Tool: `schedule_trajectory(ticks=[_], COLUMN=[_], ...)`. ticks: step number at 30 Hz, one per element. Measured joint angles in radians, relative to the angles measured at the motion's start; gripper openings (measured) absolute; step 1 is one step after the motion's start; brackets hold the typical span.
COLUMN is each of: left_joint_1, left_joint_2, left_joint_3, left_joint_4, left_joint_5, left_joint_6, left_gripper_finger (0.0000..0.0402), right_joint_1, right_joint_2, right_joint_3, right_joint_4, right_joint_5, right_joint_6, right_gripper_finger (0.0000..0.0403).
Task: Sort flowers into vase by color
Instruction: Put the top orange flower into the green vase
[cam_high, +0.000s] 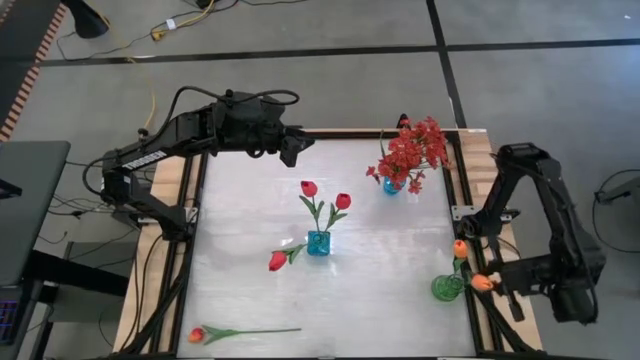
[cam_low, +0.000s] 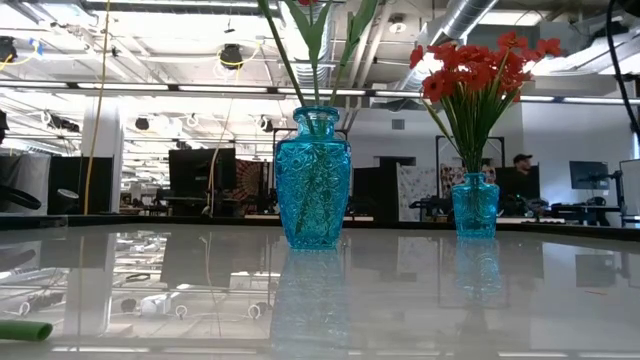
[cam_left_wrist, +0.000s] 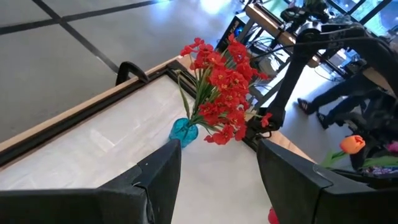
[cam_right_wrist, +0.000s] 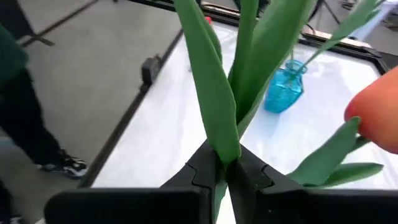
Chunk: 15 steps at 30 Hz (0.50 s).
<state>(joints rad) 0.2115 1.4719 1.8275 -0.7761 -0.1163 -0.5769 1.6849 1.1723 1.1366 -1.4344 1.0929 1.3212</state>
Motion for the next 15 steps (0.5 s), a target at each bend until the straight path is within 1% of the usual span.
schedule_trajectory(ticks=[4,7,10,15], left_joint_1=[0.000,0.000,-0.005,-0.006], left_joint_2=[0.000,0.000,0.000,0.000], left_joint_3=[0.000,0.000,0.000,0.000], left_joint_4=[0.000,-0.001,-0.009,-0.038], left_joint_5=[0.001,0.006,0.024,0.024], left_joint_6=[-0.007,-0.004,-0.004,0.027], left_gripper_finger=[0.0198,0.0198,0.0198,0.0198], right_joint_1=[-0.027,-0.040,-0.046,-0.045], right_joint_2=[0.006,-0.004,-0.020,-0.051], right_joint_3=[0.000,0.000,0.000,0.000], right_joint_4=[0.003,0.003,0.015,0.038], right_joint_5=[-0.004,-0.049,-0.090,-0.134], right_joint_6=[0.040,0.082,0.096,0.097], right_gripper_finger=[0.0075,0.0093,0.0117,0.0164])
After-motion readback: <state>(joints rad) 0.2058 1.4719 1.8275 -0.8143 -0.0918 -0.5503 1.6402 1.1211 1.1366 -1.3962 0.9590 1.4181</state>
